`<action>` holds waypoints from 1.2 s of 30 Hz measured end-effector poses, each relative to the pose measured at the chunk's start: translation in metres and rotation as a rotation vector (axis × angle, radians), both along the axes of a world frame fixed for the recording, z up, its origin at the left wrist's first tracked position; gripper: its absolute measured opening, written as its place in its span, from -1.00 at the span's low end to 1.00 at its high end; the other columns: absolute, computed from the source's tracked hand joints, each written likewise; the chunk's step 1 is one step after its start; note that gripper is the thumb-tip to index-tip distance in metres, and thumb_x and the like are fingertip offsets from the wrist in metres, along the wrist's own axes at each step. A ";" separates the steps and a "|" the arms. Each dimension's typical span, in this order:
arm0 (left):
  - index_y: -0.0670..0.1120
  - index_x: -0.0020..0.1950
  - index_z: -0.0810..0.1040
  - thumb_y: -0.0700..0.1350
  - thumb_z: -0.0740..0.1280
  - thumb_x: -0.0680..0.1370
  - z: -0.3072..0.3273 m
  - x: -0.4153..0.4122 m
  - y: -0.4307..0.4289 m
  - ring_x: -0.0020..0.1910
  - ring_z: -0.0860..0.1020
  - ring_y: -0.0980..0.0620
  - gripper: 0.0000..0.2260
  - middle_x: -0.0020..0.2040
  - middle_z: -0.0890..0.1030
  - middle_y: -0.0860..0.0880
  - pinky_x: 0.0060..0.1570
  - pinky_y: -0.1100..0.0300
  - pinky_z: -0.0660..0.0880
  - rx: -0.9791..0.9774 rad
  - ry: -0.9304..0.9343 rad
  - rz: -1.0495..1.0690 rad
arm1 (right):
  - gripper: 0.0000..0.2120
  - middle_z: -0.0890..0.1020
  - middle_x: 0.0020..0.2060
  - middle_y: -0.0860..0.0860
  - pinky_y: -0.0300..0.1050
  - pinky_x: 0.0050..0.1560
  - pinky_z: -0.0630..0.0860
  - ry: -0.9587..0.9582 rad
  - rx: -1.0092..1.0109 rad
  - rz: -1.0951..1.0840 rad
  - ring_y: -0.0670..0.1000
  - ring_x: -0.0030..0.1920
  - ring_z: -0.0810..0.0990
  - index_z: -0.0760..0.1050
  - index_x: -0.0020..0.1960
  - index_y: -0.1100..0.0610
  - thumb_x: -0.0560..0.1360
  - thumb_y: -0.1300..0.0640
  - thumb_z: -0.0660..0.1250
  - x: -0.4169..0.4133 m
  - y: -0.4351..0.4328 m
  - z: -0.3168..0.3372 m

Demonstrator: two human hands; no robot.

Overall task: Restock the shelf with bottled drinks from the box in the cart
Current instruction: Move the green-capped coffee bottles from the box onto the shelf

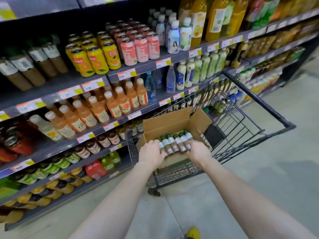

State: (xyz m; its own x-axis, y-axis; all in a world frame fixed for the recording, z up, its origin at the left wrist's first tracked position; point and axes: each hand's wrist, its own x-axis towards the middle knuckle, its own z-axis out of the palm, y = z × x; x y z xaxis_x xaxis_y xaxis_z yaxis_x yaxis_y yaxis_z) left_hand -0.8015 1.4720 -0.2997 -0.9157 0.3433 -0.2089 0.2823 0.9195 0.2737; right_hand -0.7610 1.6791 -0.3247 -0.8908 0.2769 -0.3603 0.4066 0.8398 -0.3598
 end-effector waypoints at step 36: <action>-0.11 0.34 0.47 0.06 0.29 0.66 -0.255 -0.214 0.073 0.12 0.60 -0.13 -0.67 0.17 0.62 -0.13 0.08 0.04 0.52 -0.105 -0.635 0.518 | -0.71 0.65 0.06 0.18 -0.08 0.01 0.57 -0.503 -0.267 0.105 0.13 0.08 0.65 0.52 0.29 0.28 0.63 0.17 0.29 -0.261 0.026 -0.264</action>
State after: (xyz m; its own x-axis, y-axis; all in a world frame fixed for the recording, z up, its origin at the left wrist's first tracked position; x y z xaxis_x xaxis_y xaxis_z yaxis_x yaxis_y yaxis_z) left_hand -1.0156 1.5447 -0.5549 -0.6497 -0.1397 -0.7473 -0.3638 0.9203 0.1442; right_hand -1.0221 1.7053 -0.5883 -0.6100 0.0375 -0.7915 0.5016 0.7915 -0.3491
